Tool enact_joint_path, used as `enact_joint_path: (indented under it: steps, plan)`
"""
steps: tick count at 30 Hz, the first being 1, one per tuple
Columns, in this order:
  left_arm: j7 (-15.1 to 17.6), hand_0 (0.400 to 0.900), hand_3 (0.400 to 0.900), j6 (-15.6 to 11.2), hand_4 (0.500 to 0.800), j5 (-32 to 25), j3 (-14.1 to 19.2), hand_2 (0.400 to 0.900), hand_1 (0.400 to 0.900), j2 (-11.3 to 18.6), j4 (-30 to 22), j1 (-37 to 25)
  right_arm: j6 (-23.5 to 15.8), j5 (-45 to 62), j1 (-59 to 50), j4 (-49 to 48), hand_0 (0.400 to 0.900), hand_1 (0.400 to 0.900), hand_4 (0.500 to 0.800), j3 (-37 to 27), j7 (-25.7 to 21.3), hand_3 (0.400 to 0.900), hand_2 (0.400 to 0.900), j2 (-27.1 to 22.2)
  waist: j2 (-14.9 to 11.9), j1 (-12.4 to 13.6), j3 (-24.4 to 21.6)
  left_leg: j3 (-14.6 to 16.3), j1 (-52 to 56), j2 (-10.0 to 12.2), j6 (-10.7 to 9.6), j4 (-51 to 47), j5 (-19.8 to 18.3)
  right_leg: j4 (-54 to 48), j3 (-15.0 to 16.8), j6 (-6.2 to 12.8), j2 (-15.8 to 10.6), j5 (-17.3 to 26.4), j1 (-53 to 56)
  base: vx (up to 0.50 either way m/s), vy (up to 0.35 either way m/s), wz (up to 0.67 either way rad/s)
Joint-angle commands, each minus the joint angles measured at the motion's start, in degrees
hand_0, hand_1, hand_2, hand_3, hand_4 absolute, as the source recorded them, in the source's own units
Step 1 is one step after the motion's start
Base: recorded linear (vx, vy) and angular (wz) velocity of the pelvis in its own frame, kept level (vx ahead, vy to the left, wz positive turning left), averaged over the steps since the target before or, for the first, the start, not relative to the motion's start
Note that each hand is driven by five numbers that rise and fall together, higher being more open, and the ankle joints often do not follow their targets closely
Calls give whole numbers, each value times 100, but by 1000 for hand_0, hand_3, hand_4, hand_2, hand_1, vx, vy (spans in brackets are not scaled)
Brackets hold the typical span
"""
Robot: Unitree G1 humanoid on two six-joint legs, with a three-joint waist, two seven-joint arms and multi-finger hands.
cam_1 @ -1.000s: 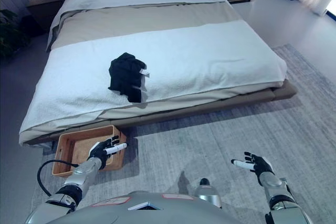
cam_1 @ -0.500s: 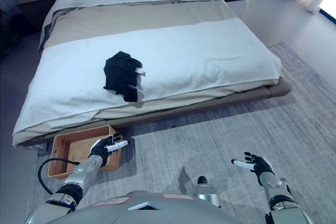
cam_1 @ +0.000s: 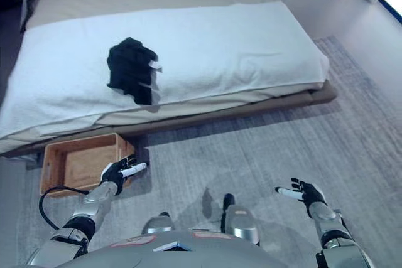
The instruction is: Put the clothes on the bed into the basket.
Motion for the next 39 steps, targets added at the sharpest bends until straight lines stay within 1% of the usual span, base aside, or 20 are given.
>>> enact_joint_path:
  steps: [1, 3, 4, 5, 7, 8, 11, 13, 16, 18, 20, 21, 22, 24, 25, 28, 31, 33, 36, 39]
  plan:
    - [70, 900, 900, -281, 800, -214, 70, 900, 900, 25, -210, -534, -294, 356, -4, -202, 900, 900, 800, -30, -248, 900, 900, -567, -61, -76, -63, -858, -1154, 136, -1, 1860, 717, -933, 45, -47, 162, 158, 867, 50, -242, 39]
    - [89, 900, 900, -269, 800, -273, 35, 900, 900, -22, -134, -601, -293, 372, -36, -169, 900, 900, 800, -69, -282, 900, 900, -622, -60, -106, 34, -778, -1451, 87, 76, 2270, 1028, -940, -109, -134, 169, 96, 974, 62, -109, 45]
    - [84, 900, 900, -271, 800, -279, -12, 900, 900, -36, 0, -661, -280, 403, -63, -152, 900, 900, 800, -116, -304, 900, 900, -669, 5, -70, 93, -756, -1714, 44, 40, 1885, 1291, -953, -143, -140, 163, 16, 1062, 74, 4, 27]
    - [83, 900, 900, -273, 800, -279, -14, 900, 900, -36, 5, -665, -279, 403, -62, -153, 900, 900, 800, -118, -303, 900, 900, -669, 1, -75, 98, -760, -1711, 36, 42, 1888, 1286, -946, -150, -138, 155, 4, 1067, 96, 44, 10]
    - [112, 900, 900, -290, 800, -282, 1, 900, 900, 18, 109, -741, -286, 412, -125, -141, 900, 900, 800, -104, -322, 900, 900, -691, 1, 6, 132, -836, -1993, 29, -17, 1248, 1402, -938, -108, -66, 152, -37, 1099, 223, 55, -29]
    - [118, 900, 900, -302, 800, -329, 18, 900, 900, 55, 173, -746, -322, 401, -166, -173, 900, 900, 800, -31, -348, 900, 900, -689, 124, 122, 165, -995, -2093, 114, -94, 230, 1719, -835, 21, 7, 265, -134, 1162, 384, 84, -61]
    - [145, 900, 900, -335, 800, -338, 48, 900, 900, 69, 277, -756, -347, 404, -217, -188, 900, 900, 800, 20, -384, 900, 900, -660, 129, 220, 223, -952, -2134, 220, -78, -426, 1831, -688, 175, 35, 258, -316, 1291, 238, 50, -40]
    - [188, 900, 900, -382, 800, -413, 76, 900, 900, 58, 275, -778, -360, 405, -300, -233, 900, 900, 800, 118, -425, 900, 900, -621, 231, 280, 213, -652, -2222, 296, -94, -896, 1865, -534, 360, 81, 285, -552, 1411, 350, 101, -66]
    - [235, 900, 900, -432, 800, -464, 107, 900, 900, 69, 284, -771, -370, 398, -389, -238, 900, 900, 800, 209, -418, 900, 900, -608, 298, 330, 133, -444, -2233, 319, -121, -1114, 1871, -523, 570, 126, 265, -763, 1550, 304, 124, -64]
    - [298, 900, 900, -494, 800, -599, 187, 900, 900, 84, 203, -719, -361, 382, -487, -284, 900, 900, 800, 280, -398, 900, 900, -630, 401, 393, 4, -338, -2285, 447, -194, -1134, 1935, -617, 870, 230, 126, -979, 1823, 380, 234, -80]
    - [337, 900, 900, -538, 800, -680, 222, 900, 900, 113, 165, -694, -362, 391, -561, -284, 900, 900, 800, 323, -390, 900, 900, -593, 430, 469, -67, -378, -2273, 502, -247, -1050, 1997, -696, 1061, 326, -65, -1102, 2015, 344, 266, -69]
    - [367, 900, 900, -554, 800, -714, 253, 900, 900, 163, 140, -678, -343, 368, -617, -328, 900, 900, 800, 379, -367, 900, 900, -549, 436, 507, -129, -416, -2330, 551, -229, -917, 1912, -716, 1159, 414, -212, -1201, 2110, 237, 203, -50]
    - [367, 900, 900, -554, 800, -714, 255, 900, 900, 168, 138, -674, -341, 368, -618, -329, 900, 900, 800, 383, -368, 900, 900, -544, 417, 505, -133, -407, -2333, 535, -227, -901, 1896, -707, 1160, 418, -230, -1215, 2107, 179, 206, -31]
    - [417, 900, 900, -561, 800, -710, 242, 900, 900, 241, 76, -729, -334, 366, -662, -359, 900, 900, 800, 417, -375, 900, 900, -478, 382, 576, -212, -479, -2439, 493, -211, -647, 1939, -769, 1217, 565, -551, -1206, 2217, 248, 267, -16]
    - [424, 900, 900, -549, 800, -679, 215, 900, 900, 289, 62, -781, -338, 381, -660, -384, 900, 900, 800, 376, -384, 900, 900, -413, 309, 585, -246, -415, -2558, 377, -209, -331, 1915, -790, 1154, 692, -768, -1089, 2288, 361, 304, -5]
    - [429, 900, 900, -561, 800, -609, 104, 900, 900, 406, -143, -843, -274, 365, -614, -432, 900, 900, 800, 315, -397, 900, 900, -309, 81, 644, -308, -170, -2858, 135, -101, 326, 1612, -709, 1164, 960, -1235, -197, 2197, 319, 246, -10]
    - [516, 900, 900, -599, 800, -594, 76, 900, 900, 487, -302, -857, -264, 396, -690, -429, 900, 900, 800, 375, -393, 900, 900, -258, -106, 717, -420, -61, -3178, -28, 24, 571, 1397, -824, 1177, 1075, -1434, 389, 1990, 244, 182, -11]
    - [566, 900, 900, -623, 800, -598, 64, 900, 900, 529, -325, -919, -260, 447, -744, -492, 900, 900, 800, 361, -390, 900, 900, -218, -227, 767, -496, 1, -3306, -178, 104, 616, 1260, -883, 1141, 1167, -1570, 988, 1875, 236, 158, 2]
    - [609, 900, 900, -665, 800, -630, -24, 900, 900, 555, -424, -1029, -268, 509, -815, -558, 900, 900, 800, 404, -407, 900, 900, -219, -292, 763, -509, 33, -3283, -424, 280, 586, 1011, -729, 1171, 1134, -1669, 1647, 1631, 222, 197, 10]
    - [553, 900, 900, -663, 800, -628, -92, 900, 900, 479, -481, -1031, -278, 569, -838, -536, 900, 900, 800, 380, -386, 900, 900, -239, -221, 717, -487, -33, -3084, -799, 536, 564, 708, -213, 1415, 970, -1681, 2313, 1487, 242, 273, 21]
